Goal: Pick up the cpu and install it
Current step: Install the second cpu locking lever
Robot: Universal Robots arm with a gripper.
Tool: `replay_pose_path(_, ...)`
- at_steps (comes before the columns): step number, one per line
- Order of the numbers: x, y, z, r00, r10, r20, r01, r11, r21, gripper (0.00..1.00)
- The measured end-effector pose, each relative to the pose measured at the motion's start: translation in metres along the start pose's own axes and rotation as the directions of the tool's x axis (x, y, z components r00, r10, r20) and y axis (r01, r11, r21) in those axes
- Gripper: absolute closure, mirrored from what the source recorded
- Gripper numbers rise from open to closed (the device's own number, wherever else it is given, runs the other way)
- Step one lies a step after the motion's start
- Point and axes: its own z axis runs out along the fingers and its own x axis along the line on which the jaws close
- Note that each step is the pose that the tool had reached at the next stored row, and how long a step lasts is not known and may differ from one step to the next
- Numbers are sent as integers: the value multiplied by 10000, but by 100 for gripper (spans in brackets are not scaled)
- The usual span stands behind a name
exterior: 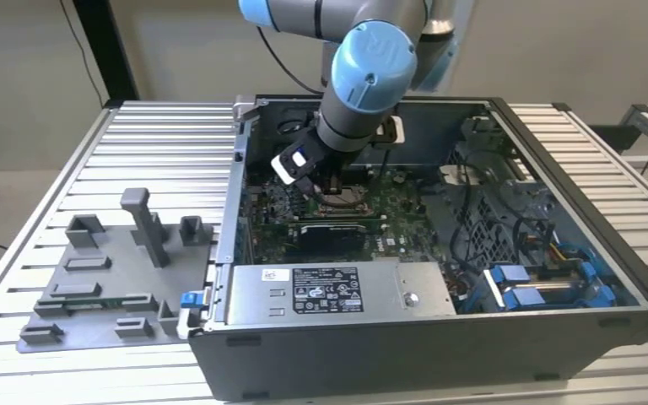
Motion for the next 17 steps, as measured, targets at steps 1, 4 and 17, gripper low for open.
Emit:
replay_pose_path(1,9,1,5,10000,-1,0,1,10000,0,100)
replay_pose_path(4,15,-2,9,10000,-1,0,1,10000,0,100)
replay_pose_path(17,-13,3,-4,10000,-1,1,1,10000,1,100)
